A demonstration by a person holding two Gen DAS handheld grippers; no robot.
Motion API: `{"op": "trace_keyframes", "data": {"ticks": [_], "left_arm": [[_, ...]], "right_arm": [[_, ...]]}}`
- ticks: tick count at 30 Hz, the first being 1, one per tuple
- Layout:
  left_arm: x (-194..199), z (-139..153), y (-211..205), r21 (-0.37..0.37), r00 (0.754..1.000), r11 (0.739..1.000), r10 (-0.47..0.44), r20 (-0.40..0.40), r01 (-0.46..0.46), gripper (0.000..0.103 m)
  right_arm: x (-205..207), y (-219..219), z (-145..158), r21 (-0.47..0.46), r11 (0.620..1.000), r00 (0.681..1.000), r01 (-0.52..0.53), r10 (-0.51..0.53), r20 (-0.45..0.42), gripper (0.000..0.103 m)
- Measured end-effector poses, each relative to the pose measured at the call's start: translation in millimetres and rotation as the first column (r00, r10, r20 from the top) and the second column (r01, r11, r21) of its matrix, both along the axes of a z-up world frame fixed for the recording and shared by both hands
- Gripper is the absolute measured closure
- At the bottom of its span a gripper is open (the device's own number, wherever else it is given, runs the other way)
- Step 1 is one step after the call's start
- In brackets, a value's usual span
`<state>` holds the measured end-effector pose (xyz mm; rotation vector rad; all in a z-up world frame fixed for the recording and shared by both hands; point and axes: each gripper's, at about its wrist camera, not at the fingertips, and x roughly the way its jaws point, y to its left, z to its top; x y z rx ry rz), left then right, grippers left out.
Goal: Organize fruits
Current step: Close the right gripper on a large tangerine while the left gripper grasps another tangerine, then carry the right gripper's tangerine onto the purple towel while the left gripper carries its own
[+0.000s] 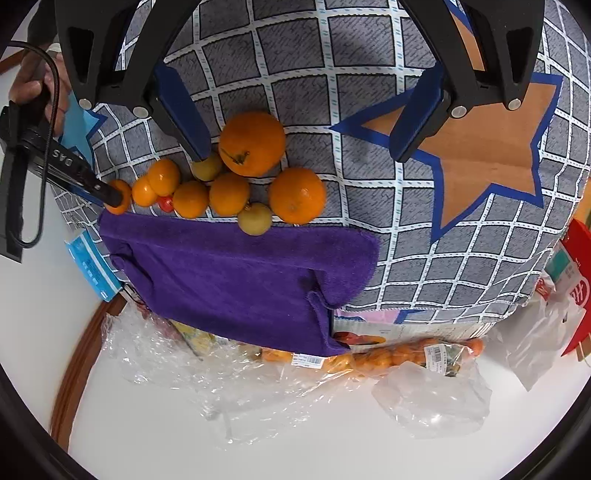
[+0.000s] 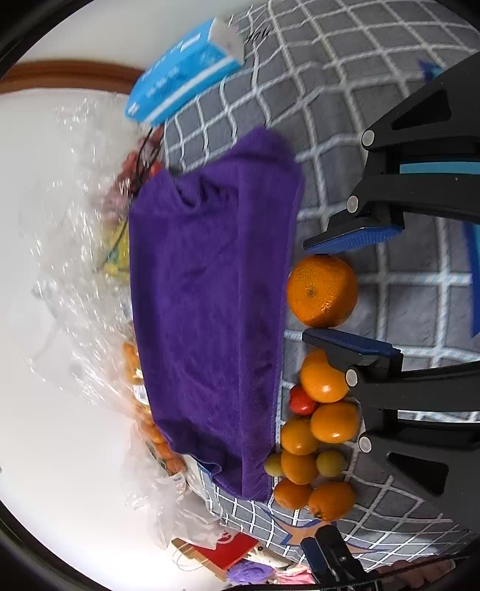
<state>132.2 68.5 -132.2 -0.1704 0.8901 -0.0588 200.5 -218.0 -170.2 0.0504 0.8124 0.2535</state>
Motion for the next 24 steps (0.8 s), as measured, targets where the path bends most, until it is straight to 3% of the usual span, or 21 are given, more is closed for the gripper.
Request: {"op": "trace_keyframes", "data": {"ticks": [8, 13, 19, 22, 24], "left_arm": [[3, -11, -18, 0.023, 0.999, 1.0, -0.02, -0.032, 0.021, 0.007], [6, -15, -26, 0.045, 0.999, 0.999, -0.023, -0.048, 0.025, 0.013], [10, -21, -32, 0.045, 0.997, 0.999, -0.006, -0.076, 0.009, 0.034], [6, -25, -34, 0.038, 0.998, 0.999, 0.017, -0.058, -0.014, 0.048], [4, -25, -34, 0.031, 0.999, 0.999, 0.033, -0.038, -0.032, 0.052]], "right_arm": [[-20, -7, -12, -0.076, 0.997, 1.0, -0.006, 0.007, 0.009, 0.058], [-17, -9, -23, -0.047, 0.999, 1.0, 0.005, -0.006, -0.008, 0.059], [-17, -9, -24, -0.034, 0.999, 1.0, 0.01, -0.01, 0.002, 0.06], [-18, -14, -24, 0.019, 1.0, 1.0, -0.003, 0.003, 0.001, 0.06], [-18, -23, -24, 0.069, 0.998, 1.0, 0.013, -0.012, -0.006, 0.06]]}}
